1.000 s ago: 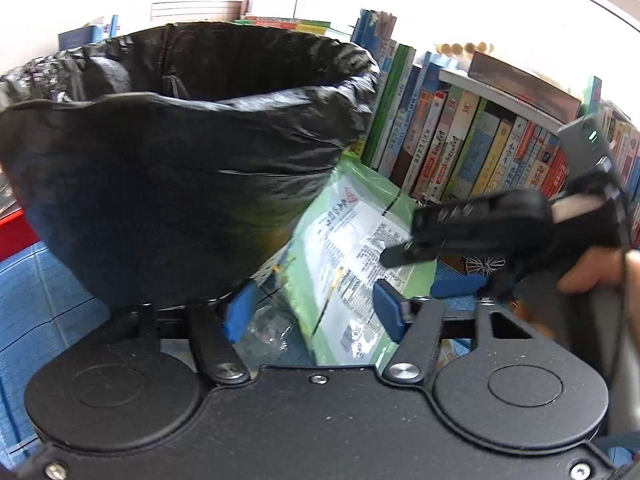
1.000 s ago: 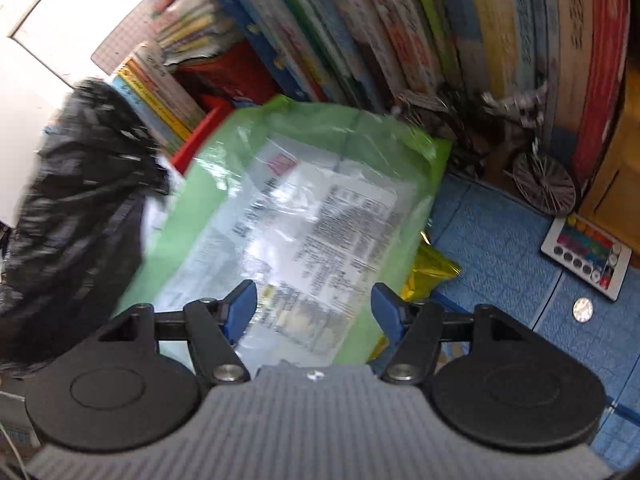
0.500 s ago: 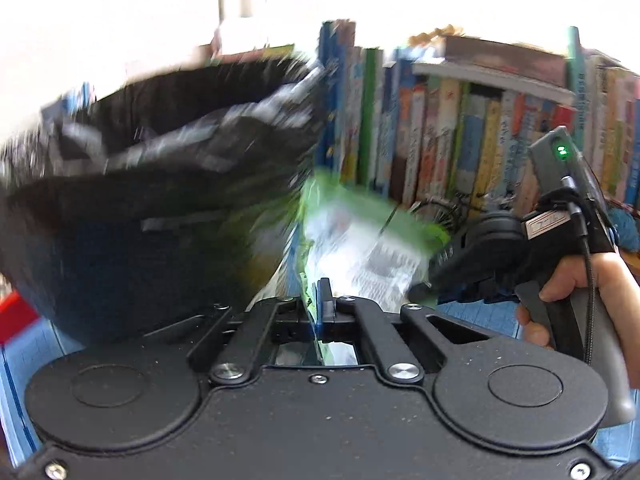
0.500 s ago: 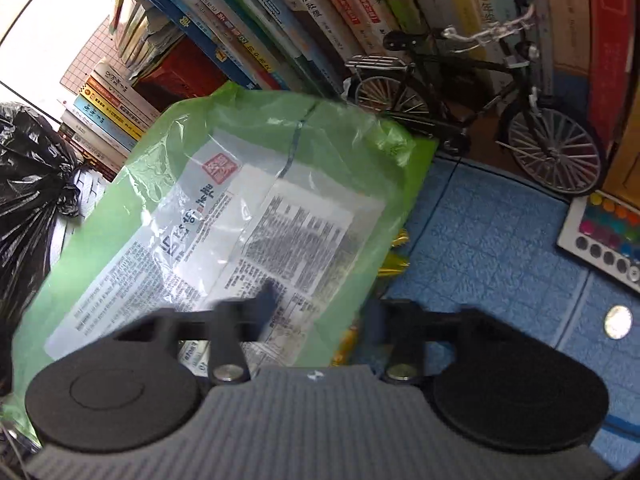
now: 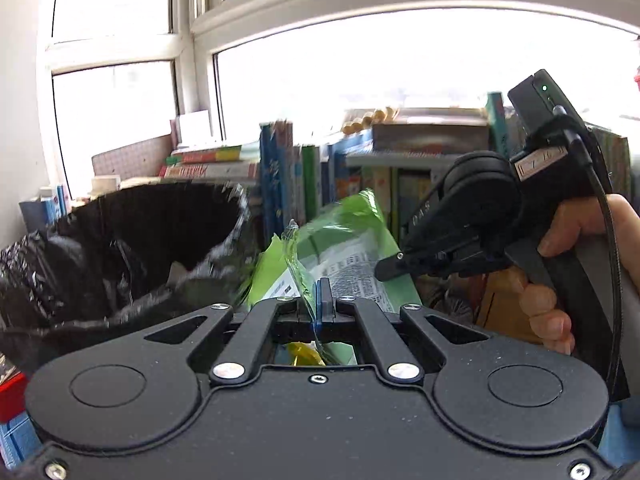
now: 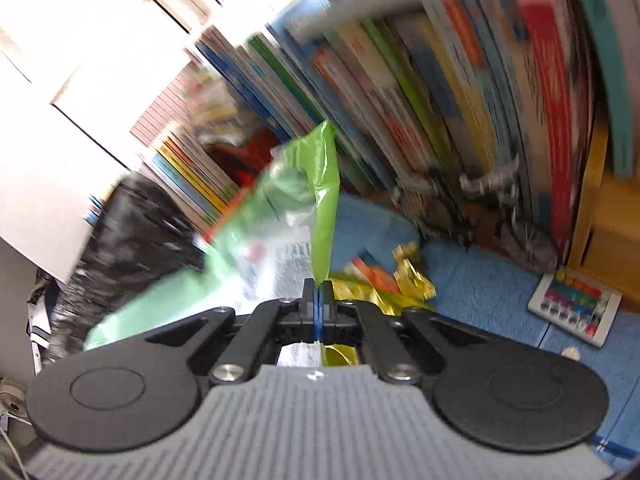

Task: Collect trash
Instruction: 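Lift the green bag with the right tool and carry it over the basket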

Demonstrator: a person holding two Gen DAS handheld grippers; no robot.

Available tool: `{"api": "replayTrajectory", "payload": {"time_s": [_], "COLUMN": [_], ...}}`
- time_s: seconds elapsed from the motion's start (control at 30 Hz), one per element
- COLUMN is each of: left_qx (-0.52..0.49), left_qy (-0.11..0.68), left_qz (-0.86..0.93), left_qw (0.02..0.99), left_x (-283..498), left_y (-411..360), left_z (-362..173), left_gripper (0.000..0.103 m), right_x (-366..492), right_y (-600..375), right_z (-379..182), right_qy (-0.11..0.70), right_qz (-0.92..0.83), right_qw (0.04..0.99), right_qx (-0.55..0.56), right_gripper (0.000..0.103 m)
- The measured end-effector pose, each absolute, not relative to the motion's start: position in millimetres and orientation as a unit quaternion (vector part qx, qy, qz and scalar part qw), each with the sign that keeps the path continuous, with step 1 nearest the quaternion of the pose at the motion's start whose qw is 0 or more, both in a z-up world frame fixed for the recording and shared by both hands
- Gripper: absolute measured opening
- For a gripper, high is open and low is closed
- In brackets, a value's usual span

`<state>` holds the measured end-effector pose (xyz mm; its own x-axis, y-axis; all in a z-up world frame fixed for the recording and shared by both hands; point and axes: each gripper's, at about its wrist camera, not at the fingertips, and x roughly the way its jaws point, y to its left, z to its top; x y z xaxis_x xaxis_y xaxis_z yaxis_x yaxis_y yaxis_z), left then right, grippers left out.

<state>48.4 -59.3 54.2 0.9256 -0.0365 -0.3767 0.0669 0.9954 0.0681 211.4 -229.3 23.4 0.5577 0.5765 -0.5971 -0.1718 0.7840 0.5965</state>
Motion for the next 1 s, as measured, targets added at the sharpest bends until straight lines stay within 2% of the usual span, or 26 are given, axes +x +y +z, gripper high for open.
{"api": "replayTrajectory", "payload": {"time_s": [0.4, 1.0], "left_qx": [0.005, -0.086], "left_qy": [0.1, -0.007], "left_qz": [-0.059, -0.005], "left_qw": [0.993, 0.996], "left_x": [23.4, -19.1], "left_y": [-64.1, 16.1], "left_z": [122.1, 208.5], "left_gripper": [0.0, 0.0], "right_x": [191.0, 169.7], "right_y": [-239.6, -178.5], "right_z": [116.7, 202.2], "right_qy": [0.351, 0.284], "right_qz": [0.264, 0.405], "right_qw": [0.858, 0.822], "right_qx": [0.267, 0.283], "right_gripper": [0.003, 0.003]}}
